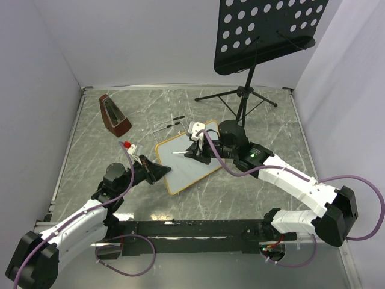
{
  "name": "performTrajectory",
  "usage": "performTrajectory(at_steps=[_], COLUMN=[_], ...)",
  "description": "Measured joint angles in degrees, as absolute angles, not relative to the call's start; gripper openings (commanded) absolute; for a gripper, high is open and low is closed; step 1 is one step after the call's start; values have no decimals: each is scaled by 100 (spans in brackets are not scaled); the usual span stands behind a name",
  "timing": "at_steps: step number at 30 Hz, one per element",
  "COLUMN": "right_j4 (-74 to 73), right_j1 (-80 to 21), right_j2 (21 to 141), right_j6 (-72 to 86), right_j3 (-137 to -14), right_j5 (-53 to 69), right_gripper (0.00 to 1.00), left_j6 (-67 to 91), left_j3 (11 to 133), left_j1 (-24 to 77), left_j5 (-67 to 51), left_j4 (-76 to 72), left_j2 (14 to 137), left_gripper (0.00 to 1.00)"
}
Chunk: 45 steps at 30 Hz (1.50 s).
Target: Write a sentence on the whiteboard
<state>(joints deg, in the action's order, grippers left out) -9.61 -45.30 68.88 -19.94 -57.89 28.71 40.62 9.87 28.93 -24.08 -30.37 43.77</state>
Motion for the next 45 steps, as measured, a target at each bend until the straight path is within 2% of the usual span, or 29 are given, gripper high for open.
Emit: performTrajectory(at_steps=[45], right_j4=[-259], right_j1=[-4814], right_j2=[6980], right_j6=[-1437], right_j3=[-5395], right_j5=[2200], right_gripper=[0], left_j6=[4056], left_j3=[954], left_j1=[2897], left_j5=[-2421], left_j4=[-3234], left_j2=[4602], left_gripper=[1])
